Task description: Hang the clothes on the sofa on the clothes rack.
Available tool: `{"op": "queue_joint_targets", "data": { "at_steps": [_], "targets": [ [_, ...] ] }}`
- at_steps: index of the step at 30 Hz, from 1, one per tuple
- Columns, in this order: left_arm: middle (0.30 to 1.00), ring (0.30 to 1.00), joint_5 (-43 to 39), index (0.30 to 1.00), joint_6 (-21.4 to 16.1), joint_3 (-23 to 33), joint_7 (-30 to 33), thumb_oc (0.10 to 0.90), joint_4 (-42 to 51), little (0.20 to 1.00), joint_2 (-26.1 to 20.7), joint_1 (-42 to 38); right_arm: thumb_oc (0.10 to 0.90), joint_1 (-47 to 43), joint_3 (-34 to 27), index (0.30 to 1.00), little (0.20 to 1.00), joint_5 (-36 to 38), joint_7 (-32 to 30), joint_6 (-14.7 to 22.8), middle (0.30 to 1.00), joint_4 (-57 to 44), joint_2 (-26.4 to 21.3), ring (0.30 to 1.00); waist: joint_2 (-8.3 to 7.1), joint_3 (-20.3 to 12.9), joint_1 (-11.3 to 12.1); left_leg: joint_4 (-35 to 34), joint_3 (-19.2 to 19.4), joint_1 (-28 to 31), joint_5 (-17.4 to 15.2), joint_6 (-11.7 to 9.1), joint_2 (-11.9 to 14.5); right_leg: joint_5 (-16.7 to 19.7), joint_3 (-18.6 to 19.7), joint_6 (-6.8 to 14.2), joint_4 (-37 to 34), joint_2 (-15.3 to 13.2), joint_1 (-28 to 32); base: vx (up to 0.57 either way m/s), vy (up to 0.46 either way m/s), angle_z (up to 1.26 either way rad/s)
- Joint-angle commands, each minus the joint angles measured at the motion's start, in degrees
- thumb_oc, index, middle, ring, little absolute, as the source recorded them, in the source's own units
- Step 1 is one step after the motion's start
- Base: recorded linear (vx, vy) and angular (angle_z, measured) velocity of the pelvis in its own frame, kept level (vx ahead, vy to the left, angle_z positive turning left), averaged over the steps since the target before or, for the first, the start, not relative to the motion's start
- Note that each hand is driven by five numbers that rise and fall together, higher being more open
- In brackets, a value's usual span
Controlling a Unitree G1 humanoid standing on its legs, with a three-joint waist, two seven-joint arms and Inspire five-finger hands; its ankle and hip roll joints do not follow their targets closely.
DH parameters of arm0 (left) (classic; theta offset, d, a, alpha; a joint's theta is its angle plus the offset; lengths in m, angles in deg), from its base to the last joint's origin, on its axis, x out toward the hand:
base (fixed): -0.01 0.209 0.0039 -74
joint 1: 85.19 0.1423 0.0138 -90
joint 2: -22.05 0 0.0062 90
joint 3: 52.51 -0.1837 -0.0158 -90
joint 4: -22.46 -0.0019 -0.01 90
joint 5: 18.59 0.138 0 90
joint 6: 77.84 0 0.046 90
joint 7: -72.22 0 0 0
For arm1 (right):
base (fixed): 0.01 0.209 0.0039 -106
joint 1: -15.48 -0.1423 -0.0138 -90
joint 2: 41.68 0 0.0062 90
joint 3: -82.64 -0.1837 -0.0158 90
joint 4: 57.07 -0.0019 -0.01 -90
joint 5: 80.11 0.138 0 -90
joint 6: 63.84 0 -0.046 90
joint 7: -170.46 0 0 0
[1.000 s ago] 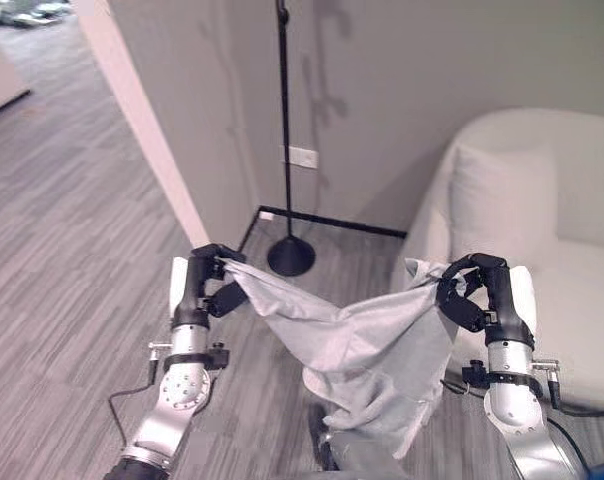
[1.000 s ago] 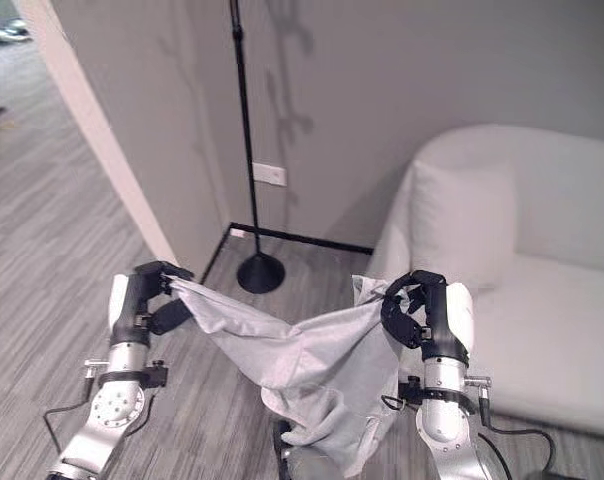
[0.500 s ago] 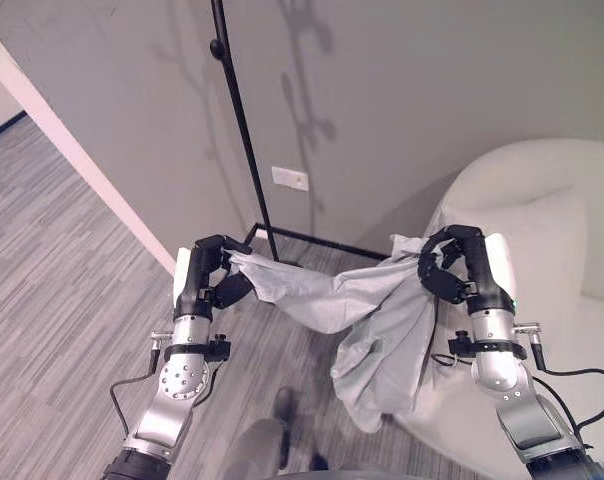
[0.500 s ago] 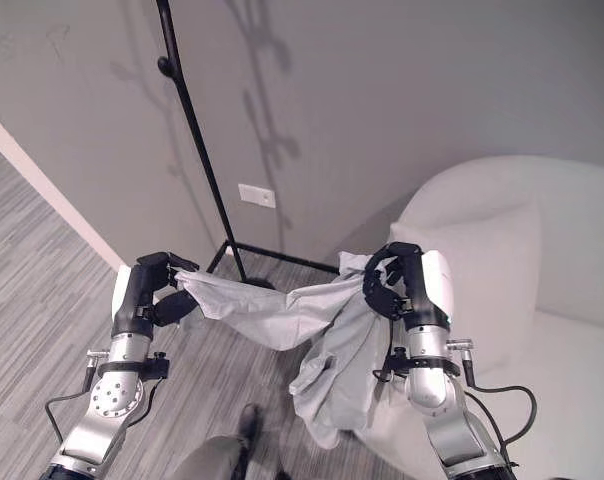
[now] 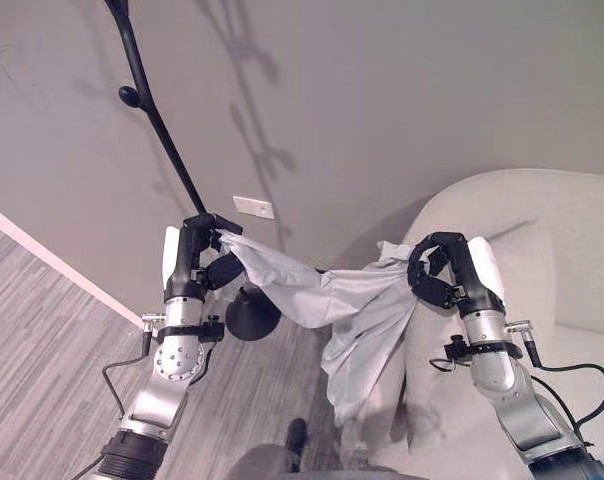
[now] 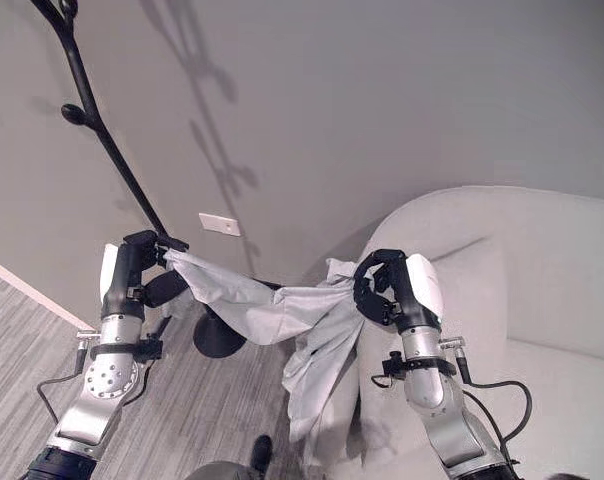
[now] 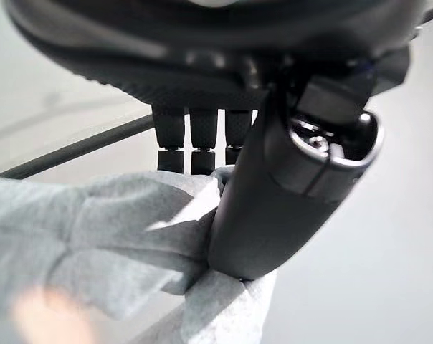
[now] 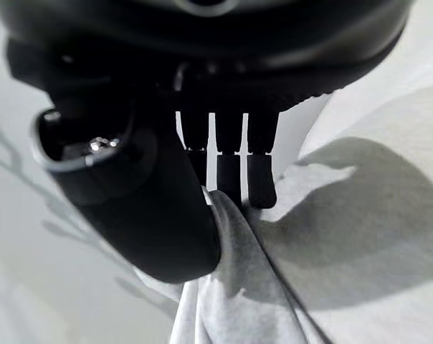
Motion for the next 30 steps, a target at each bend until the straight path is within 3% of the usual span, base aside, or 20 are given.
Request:
{"op": "queue_joint_targets", "data": {
  "at_steps": [1,2,4,7,10,12,13,15,16,18,20,21,24,25,26,27,28,29,30],
  "targets": [
    [0.3,0.3,4.6,0.3,-4.5,0.5,0.5,0.4,5.6,0.3,-6.1,-1.8,0.4,-7.3,-3.6,0.3,0.3,-5.3,-4.3,4.6,0.3,-1.2,-2.3,0.3,-3.68,-5.9,2.2,-1.9,-2.9,1.9,-6.1,-0.8,-2.5,6.8,4.4,0.1,-9.2,2.7,-2.5,0.0,-0.074,0.47],
    [0.3,0.3,3.3,0.3,-5.3,2.5,2.7,0.4,6.0,0.3,-4.5,0.2,0.4,-3.7,-6.0,0.3,0.3,-3.1,-2.6,5.6,0.3,-4.4,-0.2,0.3,-4.08,-4.6,1.8,0.2,-4.6,1.2,-5.9,-1.7,-3.7,7.0,6.1,-0.2,-12.7,3.2,-1.0,-0.01,-0.106,0.83],
    [0.3,0.3,2.7,0.3,-5.4,2.6,2.4,0.4,6.1,0.3,-3.7,1.0,0.4,-2.7,-6.7,0.3,0.3,-1.6,-2.3,7.0,0.3,-5.0,-0.9,0.3,-5.22,-4.6,1.6,2.6,-6.3,-0.3,-6.4,-2.4,-5.0,7.3,8.8,-1.1,-17.8,4.6,0.6,0.01,-0.073,1.1],
    [0.3,0.3,1.5,0.3,-5.6,2.7,0.4,0.4,7.6,0.3,-4.1,2.7,0.4,-2.3,-7.2,0.3,0.3,0.3,-1.5,7.1,0.3,-5.3,-1.5,0.3,-5.05,-4.7,2.0,5.6,-6.1,-1.6,-7.8,-2.7,-5.7,8.8,8.2,-1.3,-22.1,4.2,2.3,0.01,0.0,0.84],
    [0.3,0.3,-1.9,0.3,-6.2,0.1,-2.2,0.4,7.8,0.3,-3.6,3.0,0.4,-2.4,-7.4,0.3,0.3,2.2,-1.5,7.2,0.3,-5.3,-2.3,0.3,-4.97,-3.0,1.5,12.1,-2.8,-6.2,-9.9,-3.6,-4.5,10.9,5.3,-1.1,-27.3,2.0,4.2,-0.1,0.043,0.43],
    [0.3,0.3,-2.8,0.3,-6.0,-0.4,-2.8,0.4,8.3,0.3,-3.5,3.0,0.4,-3.1,-6.7,0.3,0.3,2.8,-1.1,7.2,0.3,-5.4,-2.5,0.3,-5.36,-3.0,1.2,12.1,-1.9,-6.3,-10.7,-2.8,-1.6,11.3,5.8,-0.9,-27.8,1.1,4.1,-0.04,0.051,0.2],
    [0.3,0.3,-2.9,0.3,-6.0,-0.4,-2.8,0.4,8.3,0.3,-3.5,3.0,0.4,-3.2,-6.7,0.3,0.3,2.8,-1.1,7.2,0.3,-5.3,-2.5,0.3,-5.37,-3.0,1.4,11.9,-1.7,-6.2,-10.6,-2.8,-1.5,11.3,6.0,-1.0,-27.8,1.1,4.2,0.0,0.046,-0.12],
    [0.3,0.3,-3.3,0.3,-6.4,-0.4,-3.1,0.4,9.3,0.3,-3.6,3.1,0.4,-3.3,-6.2,0.3,0.3,3.5,-1.0,7.2,0.3,-5.3,-2.6,0.3,-6.02,-3.5,1.1,9.7,-1.2,-5.3,-9.3,-2.2,2.1,11.3,6.5,-1.3,-28.4,-0.2,3.8,0.01,0.109,-0.11],
    [0.3,0.3,-3.8,0.3,-6.3,-0.6,-2.8,0.4,10.1,0.3,-3.8,2.9,0.4,-3.7,-5.9,0.3,0.3,4.3,-1.5,7.4,0.3,-5.2,-2.6,0.3,-6.3,-4.1,0.6,5.2,-1.5,-4.0,-6.0,-2.1,6.7,10.8,7.2,-1.7,-28.3,-1.4,3.0,0.02,0.217,-0.15],
    [0.3,0.3,-4.1,0.3,-6.7,-0.9,-2.3,0.4,10.3,0.3,-3.9,2.6,0.4,-4.5,-5.9,0.3,0.3,5.3,-2.5,7.5,0.3,-4.9,-2.5,0.3,-5.9,-4.4,0.1,0.8,-2.2,-3.4,-1.8,-2.8,10.6,10.2,8.1,-1.8,-28.1,-2.3,2.6,0.01,0.238,-0.45],
    [0.3,0.3,-4.6,0.3,-6.9,-1.3,-2.4,0.4,10.3,0.3,-3.7,2.4,0.4,-4.8,-5.9,0.3,0.3,5.7,-3.0,7.7,0.3,-5.1,-2.4,0.3,-5.27,-4.5,-0.2,-1.8,-3.0,-3.6,1.0,-3.2,12.2,9.9,8.6,-1.7,-28.1,-2.8,2.6,0.02,0.367,-0.38],
    [0.3,0.3,-5.0,0.3,-7.2,-1.7,-2.3,0.4,10.6,0.3,-3.4,2.5,0.4,-5.0,-6.0,0.3,0.3,5.9,-3.2,7.8,0.3,-5.2,-2.1,0.3,-4.07,-4.6,-0.6,-4.0,-4.3,-4.2,3.1,-4.7,13.6,9.7,8.8,-1.3,-28.7,-3.5,3.1,0.05,0.703,-0.13],
    [0.3,0.3,-4.3,0.3,-7.5,-2.6,-1.8,0.4,10.7,0.3,-3.5,2.5,0.4,-5.5,-6.7,0.3,0.3,6.7,-3.9,7.9,0.3,-6.1,-1.6,0.3,-1.94,-4.5,-0.6,-4.0,-4.0,-6.0,1.8,-6.1,13.3,10.6,6.9,0.7,-32.0,-7.1,5.2,0.08,0.655,0.1],
    [0.3,0.3,-4.3,0.3,-7.5,-2.6,-1.8,0.4,10.7,0.3,-3.5,2.4,0.4,-5.5,-6.8,0.3,0.3,6.7,-3.9,7.9,0.3,-6.1,-1.6,0.3,-1.95,-4.6,-0.8,-4.0,-4.2,-6.2,2.0,-6.1,13.2,10.8,6.7,0.8,-32.2,-7.2,5.2,0.18,0.84,0.32],
    [0.3,0.3,-3.9,0.3,-7.5,-3.4,-2.2,0.4,9.6,0.3,-3.3,2.6,0.4,-4.4,-7.7,0.3,0.3,5.2,-4.0,6.9,0.3,-6.4,-0.7,0.3,-0.51,-5.1,-0.7,-3.4,-1.1,-5.1,-1.9,-6.8,12.2,12.0,4.6,2.8,-32.7,-10.9,6.0,0.14,0.613,0.19],
    [0.3,0.3,-3.9,0.3,-7.6,-3.4,-2.2,0.4,9.6,0.3,-3.3,2.6,0.4,-4.3,-7.7,0.3,0.3,5.2,-4.0,6.9,0.3,-6.4,-0.6,0.3,-0.56,-5.2,-0.7,-3.3,-1.1,-5.4,-1.9,-6.7,12.1,12.1,4.6,2.9,-32.7,-11.0,5.8,0.19,0.972,0.3],
    [0.3,0.3,-3.9,0.3,-7.6,-4.8,-1.8,0.4,8.4,0.3,-3.1,2.2,0.4,-3.8,-7.8,0.3,0.3,4.1,-4.6,6.6,0.3,-6.3,-0.2,0.3,-0.61,-5.1,-0.6,0.9,-0.6,-6.5,-4.9,-6.3,9.8,13.8,3.7,3.8,-32.7,-13.6,5.9,0.12,0.89,0.3],
    [0.3,0.3,-2.7,0.3,-7.3,-4.9,-0.3,0.4,7.0,0.3,-3.7,1.0,0.4,-3.4,-7.8,0.3,0.3,3.9,-4.9,5.6,0.3,-5.7,2.0,0.3,-1.19,-5.4,-0.7,5.0,0.3,-8.2,-8.9,-4.5,5.7,18.3,2.5,4.6,-32.7,-17.0,4.2,0.12,0.895,0.47],
    [0.3,0.3,-2.7,0.3,-7.4,-4.9,-0.2,0.4,6.9,0.3,-3.8,1.0,0.4,-3.4,-7.8,0.3,0.3,3.9,-4.9,5.6,0.3,-5.7,2.1,0.3,-1.37,-5.6,-0.6,5.5,0.4,-8.6,-9.1,-4.3,5.4,18.3,2.6,4.7,-32.7,-17.2,4.0,0.1,0.967,0.3]
  ]
}}
